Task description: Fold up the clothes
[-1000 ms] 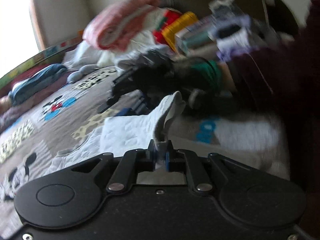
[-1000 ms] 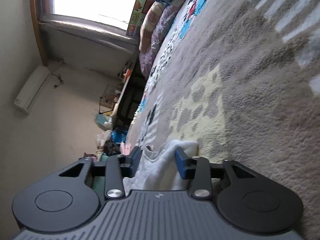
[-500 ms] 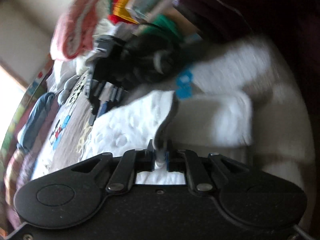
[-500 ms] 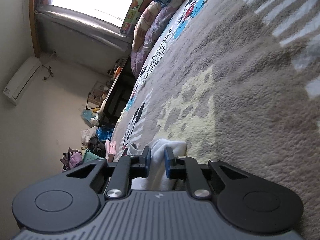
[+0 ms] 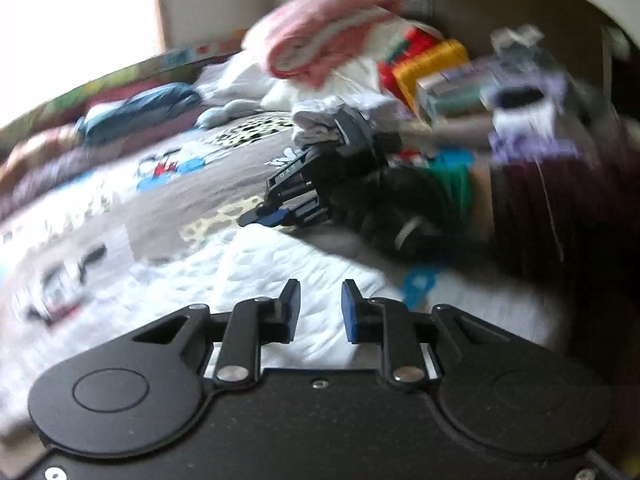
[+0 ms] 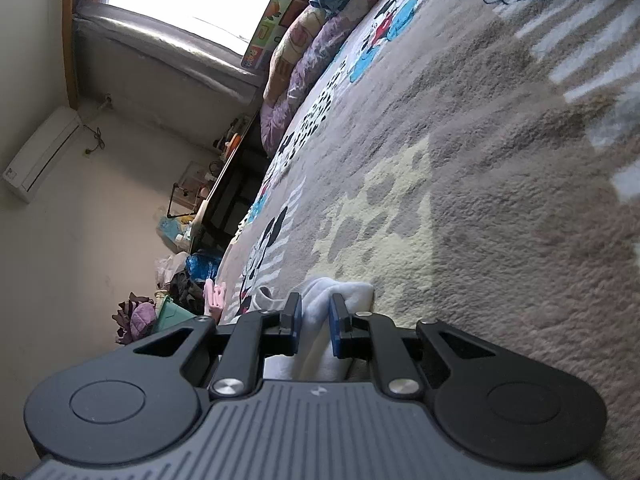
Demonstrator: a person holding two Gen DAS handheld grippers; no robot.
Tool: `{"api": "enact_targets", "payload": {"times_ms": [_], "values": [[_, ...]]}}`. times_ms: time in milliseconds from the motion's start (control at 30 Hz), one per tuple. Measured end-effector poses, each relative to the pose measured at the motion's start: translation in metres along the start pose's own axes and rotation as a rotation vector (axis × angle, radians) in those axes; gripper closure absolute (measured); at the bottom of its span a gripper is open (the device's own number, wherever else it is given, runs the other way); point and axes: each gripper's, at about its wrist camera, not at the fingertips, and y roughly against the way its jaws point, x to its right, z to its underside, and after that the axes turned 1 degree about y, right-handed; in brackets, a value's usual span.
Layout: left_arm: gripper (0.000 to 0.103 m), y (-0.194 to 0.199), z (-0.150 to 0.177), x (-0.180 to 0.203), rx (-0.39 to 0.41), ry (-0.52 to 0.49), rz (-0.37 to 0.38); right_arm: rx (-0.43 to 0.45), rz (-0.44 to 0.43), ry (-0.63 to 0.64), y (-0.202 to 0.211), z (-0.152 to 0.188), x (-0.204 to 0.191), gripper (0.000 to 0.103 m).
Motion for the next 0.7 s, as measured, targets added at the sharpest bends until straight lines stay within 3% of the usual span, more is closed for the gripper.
{"api": "enact_targets", "payload": {"times_ms": [67,133,200,300,400,433,467,600,700], "values": [[0.083,-0.017,0.006,0.012,-0.039,0.022,-0.020,0.002,0.003,0.005,0.000,0.001,-0.001,0.088],[0.083,-0.038,0.021,0.027,-0.124,-0.051,-0.053,0.003,0.007,0.012,0.000,0.001,-0.002,0.088],[0.083,-0.043,0.034,0.041,-0.120,-0.175,-0.099,0.003,0.011,0.021,0.000,0.002,-0.002,0.088],[0.083,-0.044,0.033,0.049,-0.120,-0.215,-0.121,0.008,0.013,0.028,0.001,0.002,-0.004,0.088],[0.083,-0.043,0.034,0.047,-0.124,-0.201,-0.128,0.053,0.017,0.065,0.010,0.004,-0.013,0.076],[0.083,-0.042,0.035,0.046,-0.125,-0.191,-0.133,0.078,0.019,0.084,0.015,0.005,-0.017,0.063],[0.083,-0.042,0.036,0.046,-0.124,-0.180,-0.139,0.102,0.029,0.105,0.021,0.006,-0.022,0.056],[0.083,-0.042,0.040,0.046,-0.113,-0.132,-0.164,0.163,0.101,0.257,0.049,0.014,-0.050,0.056],[0.083,-0.043,0.042,0.045,-0.094,-0.098,-0.172,0.118,0.114,0.451,0.069,0.040,-0.083,0.057]]}}
